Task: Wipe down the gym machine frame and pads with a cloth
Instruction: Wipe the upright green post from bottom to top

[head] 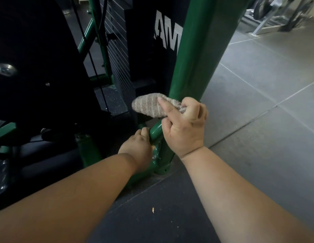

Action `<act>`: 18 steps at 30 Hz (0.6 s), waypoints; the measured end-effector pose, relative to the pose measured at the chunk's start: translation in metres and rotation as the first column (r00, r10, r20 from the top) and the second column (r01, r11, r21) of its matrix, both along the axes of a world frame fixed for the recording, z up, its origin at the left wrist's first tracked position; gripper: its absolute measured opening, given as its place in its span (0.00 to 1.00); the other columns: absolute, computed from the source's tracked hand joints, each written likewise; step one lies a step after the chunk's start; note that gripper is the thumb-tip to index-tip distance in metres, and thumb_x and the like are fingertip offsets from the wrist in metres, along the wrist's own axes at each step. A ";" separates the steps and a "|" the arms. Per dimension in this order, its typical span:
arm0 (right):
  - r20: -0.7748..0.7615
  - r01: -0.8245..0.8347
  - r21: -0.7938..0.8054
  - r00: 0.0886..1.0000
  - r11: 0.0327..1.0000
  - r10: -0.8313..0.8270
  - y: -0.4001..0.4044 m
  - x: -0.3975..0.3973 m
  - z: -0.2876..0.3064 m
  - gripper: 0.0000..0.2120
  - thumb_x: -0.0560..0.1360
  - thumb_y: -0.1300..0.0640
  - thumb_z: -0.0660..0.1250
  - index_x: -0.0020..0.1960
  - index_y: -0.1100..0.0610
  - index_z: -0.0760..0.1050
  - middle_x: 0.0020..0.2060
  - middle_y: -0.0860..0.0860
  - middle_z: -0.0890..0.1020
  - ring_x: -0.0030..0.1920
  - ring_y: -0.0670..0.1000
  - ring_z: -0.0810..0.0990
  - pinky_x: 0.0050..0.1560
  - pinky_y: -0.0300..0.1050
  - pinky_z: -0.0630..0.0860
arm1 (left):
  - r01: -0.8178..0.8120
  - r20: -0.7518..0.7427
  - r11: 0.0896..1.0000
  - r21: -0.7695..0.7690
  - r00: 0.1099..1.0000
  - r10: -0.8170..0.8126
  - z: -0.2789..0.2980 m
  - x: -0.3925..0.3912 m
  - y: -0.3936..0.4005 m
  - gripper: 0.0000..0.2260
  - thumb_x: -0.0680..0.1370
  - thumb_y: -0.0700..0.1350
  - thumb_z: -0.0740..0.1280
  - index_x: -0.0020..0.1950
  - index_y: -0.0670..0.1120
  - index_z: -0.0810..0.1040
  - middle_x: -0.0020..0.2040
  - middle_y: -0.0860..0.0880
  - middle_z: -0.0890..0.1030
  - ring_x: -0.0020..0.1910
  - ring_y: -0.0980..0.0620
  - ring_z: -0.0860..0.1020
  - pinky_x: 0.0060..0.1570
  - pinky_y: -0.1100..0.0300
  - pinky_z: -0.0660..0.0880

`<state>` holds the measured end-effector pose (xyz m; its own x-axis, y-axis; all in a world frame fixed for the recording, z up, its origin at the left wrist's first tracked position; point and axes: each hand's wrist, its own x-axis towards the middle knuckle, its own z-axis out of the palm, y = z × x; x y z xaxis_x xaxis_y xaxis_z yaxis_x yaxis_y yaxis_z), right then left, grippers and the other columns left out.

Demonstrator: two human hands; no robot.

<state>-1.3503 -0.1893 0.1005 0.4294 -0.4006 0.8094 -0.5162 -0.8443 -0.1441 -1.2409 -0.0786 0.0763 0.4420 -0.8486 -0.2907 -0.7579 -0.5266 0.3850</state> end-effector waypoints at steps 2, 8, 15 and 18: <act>-0.006 -0.008 0.031 1.000 0.999 0.008 0.001 -0.002 0.002 0.24 0.74 0.58 0.63 0.67 0.45 0.83 0.58 0.53 0.63 0.53 0.59 0.66 0.56 0.60 0.72 | -0.030 -0.092 0.999 -0.014 0.995 0.028 0.009 0.003 0.002 0.27 0.84 0.54 0.64 0.80 0.49 0.59 0.72 0.47 0.71 0.69 0.45 0.74 0.68 0.51 0.71; -0.077 -0.127 0.115 0.988 0.985 0.137 -0.002 -0.018 0.010 0.27 0.73 0.62 0.62 0.70 0.51 0.81 0.57 0.58 0.68 0.52 0.62 0.71 0.56 0.62 0.75 | -0.370 -0.360 0.788 -0.492 0.910 0.203 0.073 -0.007 0.018 0.16 0.80 0.55 0.70 0.65 0.60 0.71 0.58 0.60 0.79 0.55 0.61 0.79 0.58 0.59 0.77; 0.113 -0.222 0.230 0.973 0.947 0.201 -0.007 -0.051 0.045 0.21 0.66 0.69 0.74 0.57 0.60 0.75 0.53 0.58 0.76 0.53 0.55 0.77 0.54 0.42 0.74 | -0.548 -0.506 0.604 -0.579 0.822 0.261 0.112 -0.025 0.009 0.06 0.80 0.51 0.70 0.54 0.58 0.75 0.48 0.59 0.83 0.46 0.63 0.81 0.51 0.53 0.82; 0.135 -0.183 0.255 0.979 0.950 0.152 -0.009 -0.051 0.049 0.13 0.66 0.66 0.77 0.46 0.59 0.77 0.50 0.56 0.74 0.47 0.55 0.76 0.47 0.45 0.74 | -0.389 -0.298 0.534 -0.750 0.921 0.252 0.116 -0.036 0.013 0.10 0.77 0.46 0.70 0.52 0.58 0.71 0.50 0.59 0.80 0.49 0.62 0.80 0.51 0.58 0.80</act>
